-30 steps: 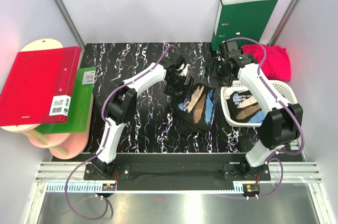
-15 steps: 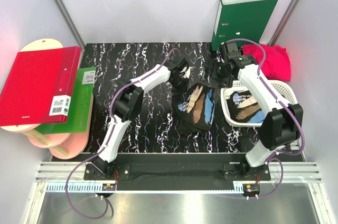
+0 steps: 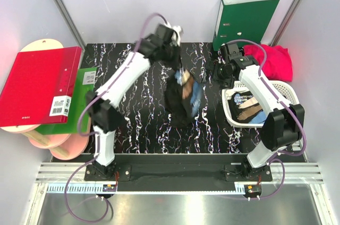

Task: Fold and stack the t-shirts
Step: Flatten out the tshirt

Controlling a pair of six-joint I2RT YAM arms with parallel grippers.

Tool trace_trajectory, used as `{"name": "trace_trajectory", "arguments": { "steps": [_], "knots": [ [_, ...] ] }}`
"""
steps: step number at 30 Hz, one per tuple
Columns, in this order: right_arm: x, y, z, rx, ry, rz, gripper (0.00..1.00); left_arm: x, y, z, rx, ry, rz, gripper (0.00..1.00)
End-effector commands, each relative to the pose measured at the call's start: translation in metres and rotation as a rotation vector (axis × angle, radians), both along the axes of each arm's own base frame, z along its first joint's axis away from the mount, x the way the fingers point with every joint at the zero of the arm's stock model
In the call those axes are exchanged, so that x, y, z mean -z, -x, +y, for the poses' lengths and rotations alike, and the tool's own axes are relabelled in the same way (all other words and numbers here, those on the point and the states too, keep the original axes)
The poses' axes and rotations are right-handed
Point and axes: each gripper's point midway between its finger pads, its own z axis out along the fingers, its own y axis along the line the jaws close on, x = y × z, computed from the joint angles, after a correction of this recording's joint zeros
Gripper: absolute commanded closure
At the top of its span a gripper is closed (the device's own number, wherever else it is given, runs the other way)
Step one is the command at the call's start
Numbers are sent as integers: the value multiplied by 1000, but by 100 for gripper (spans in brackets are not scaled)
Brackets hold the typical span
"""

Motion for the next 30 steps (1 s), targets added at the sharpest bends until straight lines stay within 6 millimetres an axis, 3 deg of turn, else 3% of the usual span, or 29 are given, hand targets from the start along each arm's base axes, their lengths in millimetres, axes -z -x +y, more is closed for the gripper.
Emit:
{"name": "trace_trajectory", "arguments": {
  "steps": [1,2,4,5,7,8,10,11,13,14,16,17,20,22,25,28,30],
  "knots": [
    [-7,4,6,-30,-20,-29,0,-125,-12,49,-214,27,-312,100],
    [-6,3,5,-27,-19,-29,0,-142,-9,62,-247,15,-357,100],
    [-5,3,7,-34,-24,-26,1,-152,-11,96,-339,-84,-415,100],
    [-4,3,8,-39,-26,-26,0,-171,-8,111,-380,-91,-459,100],
    [-2,2,8,-38,-26,-22,0,-191,-7,141,-461,-130,-516,100],
    [0,3,8,-40,-28,-19,0,-209,-1,151,-480,-98,-546,100],
    [4,4,8,-36,-26,-12,0,-222,2,150,-460,-39,-553,100],
    [5,4,8,-35,-29,-11,0,-231,3,144,-440,-1,-561,100],
    [8,6,8,-33,-30,-4,0,-233,12,111,-311,104,-515,100],
    [10,7,8,-31,-31,0,0,-234,9,93,-260,145,-502,100],
    [12,8,6,-28,-23,2,0,-244,29,48,-104,279,-450,100],
    [13,8,3,-19,-9,0,0,-233,27,26,-63,308,-397,100],
    [19,9,-6,12,32,2,0,-237,53,-32,120,481,-297,100],
    [26,12,-16,54,68,19,0,-252,78,-64,265,599,-270,100],
    [33,13,-43,167,153,24,0,-274,100,-81,351,697,-263,100],
    [33,14,-94,344,250,7,1,-301,101,-52,265,687,-376,100],
    [28,17,-130,458,255,-1,0,-295,88,-34,186,645,-401,100]
  ]
}}
